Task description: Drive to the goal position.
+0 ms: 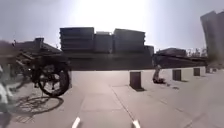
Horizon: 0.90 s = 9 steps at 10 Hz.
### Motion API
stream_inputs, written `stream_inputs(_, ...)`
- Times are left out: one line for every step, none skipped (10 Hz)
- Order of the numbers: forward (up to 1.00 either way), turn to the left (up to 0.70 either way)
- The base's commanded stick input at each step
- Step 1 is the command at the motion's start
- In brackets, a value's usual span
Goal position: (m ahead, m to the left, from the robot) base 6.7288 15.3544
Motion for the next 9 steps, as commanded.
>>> stream_inputs(1.0, 0.35)
stream_inputs(1.0, 0.4)
stream_inputs(1.0, 0.0)
stream_inputs(1.0, 0.0)
stream_inputs(1.0, 0.0)
stream_inputs(1.0, 0.0)
stream_inputs(1.0, 0.05)
stream_inputs(1.0, 0.38)
stream_inputs(1.0, 0.4)
